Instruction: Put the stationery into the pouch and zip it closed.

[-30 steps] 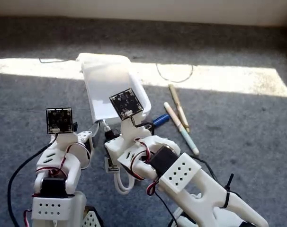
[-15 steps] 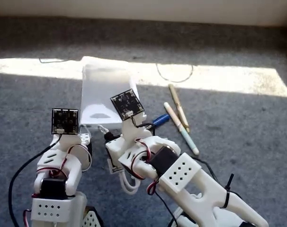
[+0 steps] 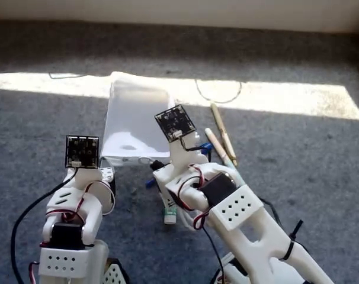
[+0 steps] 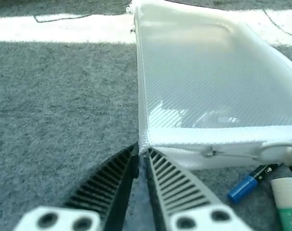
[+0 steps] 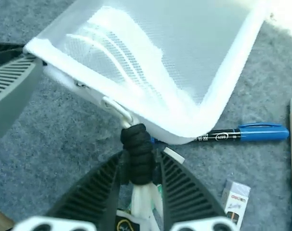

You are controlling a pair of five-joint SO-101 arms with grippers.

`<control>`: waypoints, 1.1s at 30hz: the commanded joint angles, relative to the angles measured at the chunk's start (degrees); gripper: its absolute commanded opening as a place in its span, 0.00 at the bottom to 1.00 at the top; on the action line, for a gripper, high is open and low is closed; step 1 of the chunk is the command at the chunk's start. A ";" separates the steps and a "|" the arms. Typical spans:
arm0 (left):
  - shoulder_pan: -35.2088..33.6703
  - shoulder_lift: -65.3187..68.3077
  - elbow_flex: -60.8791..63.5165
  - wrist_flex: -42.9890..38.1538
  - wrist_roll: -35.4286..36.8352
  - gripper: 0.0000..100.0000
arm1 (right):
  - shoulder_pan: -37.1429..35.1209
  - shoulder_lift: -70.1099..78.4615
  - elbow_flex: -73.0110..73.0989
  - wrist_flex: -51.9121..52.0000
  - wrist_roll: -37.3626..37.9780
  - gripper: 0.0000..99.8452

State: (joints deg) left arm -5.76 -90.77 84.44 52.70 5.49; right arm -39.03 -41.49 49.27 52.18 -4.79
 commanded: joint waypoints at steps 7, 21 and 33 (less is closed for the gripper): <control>0.04 -0.75 -3.30 0.26 -0.53 0.00 | 7.08 -3.65 -1.10 5.93 0.88 0.02; 0.04 -0.75 -3.12 0.35 -0.53 0.00 | 2.15 -18.33 4.79 5.58 5.36 0.07; 0.04 -0.75 -2.95 0.35 -0.53 0.00 | -9.98 -4.44 4.62 1.27 5.63 0.19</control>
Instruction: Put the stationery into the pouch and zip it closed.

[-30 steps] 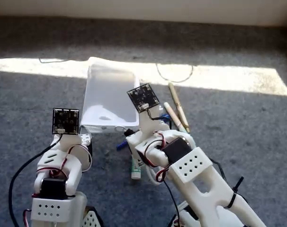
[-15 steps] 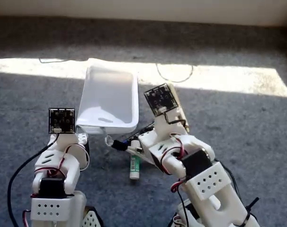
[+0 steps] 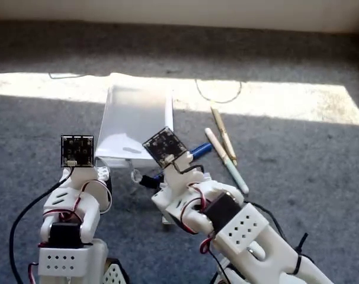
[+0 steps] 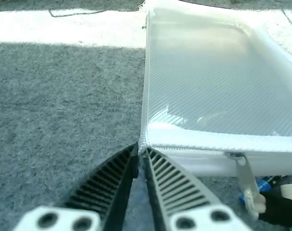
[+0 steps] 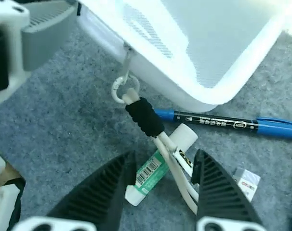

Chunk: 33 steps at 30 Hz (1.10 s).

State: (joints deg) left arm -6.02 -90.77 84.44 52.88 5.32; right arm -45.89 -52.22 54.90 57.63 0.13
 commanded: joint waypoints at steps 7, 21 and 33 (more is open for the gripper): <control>0.31 -0.75 -2.86 0.26 -0.35 0.00 | -3.91 13.76 -2.77 -8.75 3.69 0.19; 0.31 -0.75 -3.12 1.41 -0.35 0.00 | -5.93 19.47 -2.95 -15.60 4.75 0.19; 0.31 -0.75 -2.95 1.49 -0.35 0.01 | -5.67 24.57 -2.51 -21.67 4.75 0.18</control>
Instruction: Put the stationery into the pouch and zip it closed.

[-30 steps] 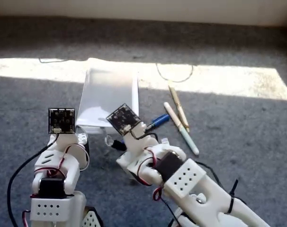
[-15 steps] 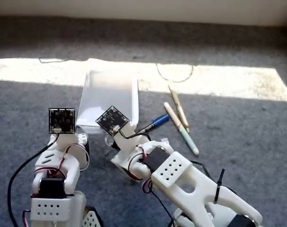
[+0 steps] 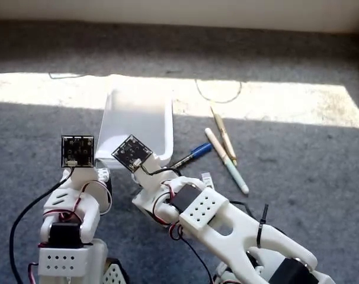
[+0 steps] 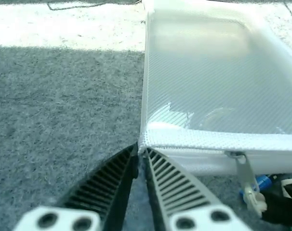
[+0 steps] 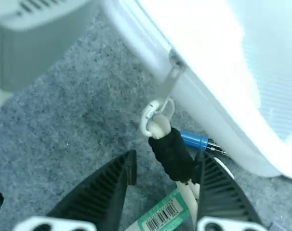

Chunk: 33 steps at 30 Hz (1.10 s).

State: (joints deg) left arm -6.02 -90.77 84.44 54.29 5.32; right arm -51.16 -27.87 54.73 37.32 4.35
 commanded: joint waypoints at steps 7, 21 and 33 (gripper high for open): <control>0.31 -0.75 -2.95 0.09 -0.35 0.01 | 1.10 0.31 -2.33 -1.36 0.53 0.18; 0.31 -0.75 -2.86 0.09 -0.35 0.01 | 1.71 -0.31 -2.24 -1.27 2.02 0.02; 0.31 -0.75 -2.86 0.09 -0.35 0.01 | 7.78 -15.60 -2.07 9.01 6.15 0.01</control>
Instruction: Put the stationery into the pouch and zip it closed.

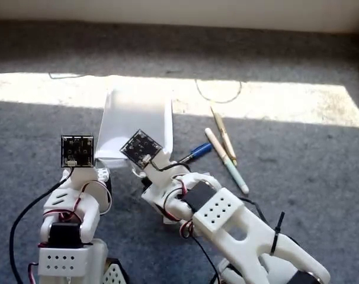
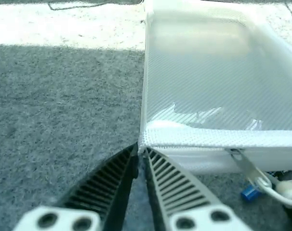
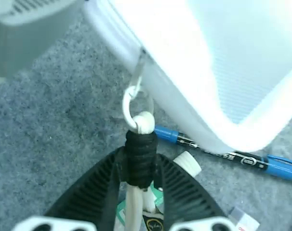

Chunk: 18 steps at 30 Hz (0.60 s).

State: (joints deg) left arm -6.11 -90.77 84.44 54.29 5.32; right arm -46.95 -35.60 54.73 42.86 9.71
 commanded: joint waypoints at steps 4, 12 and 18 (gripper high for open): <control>0.40 -0.75 -2.86 0.09 -0.35 0.01 | 6.02 -13.05 -2.07 7.60 0.88 0.01; 0.40 -0.75 -2.86 0.09 -0.35 0.01 | 11.74 -16.75 -2.07 11.74 0.88 0.00; 0.40 -0.75 -2.86 0.09 -0.35 0.01 | 16.13 -16.75 -2.07 12.09 2.81 0.00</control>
State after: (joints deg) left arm -5.85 -90.77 84.44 54.29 5.41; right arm -34.81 -50.20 54.73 54.46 10.77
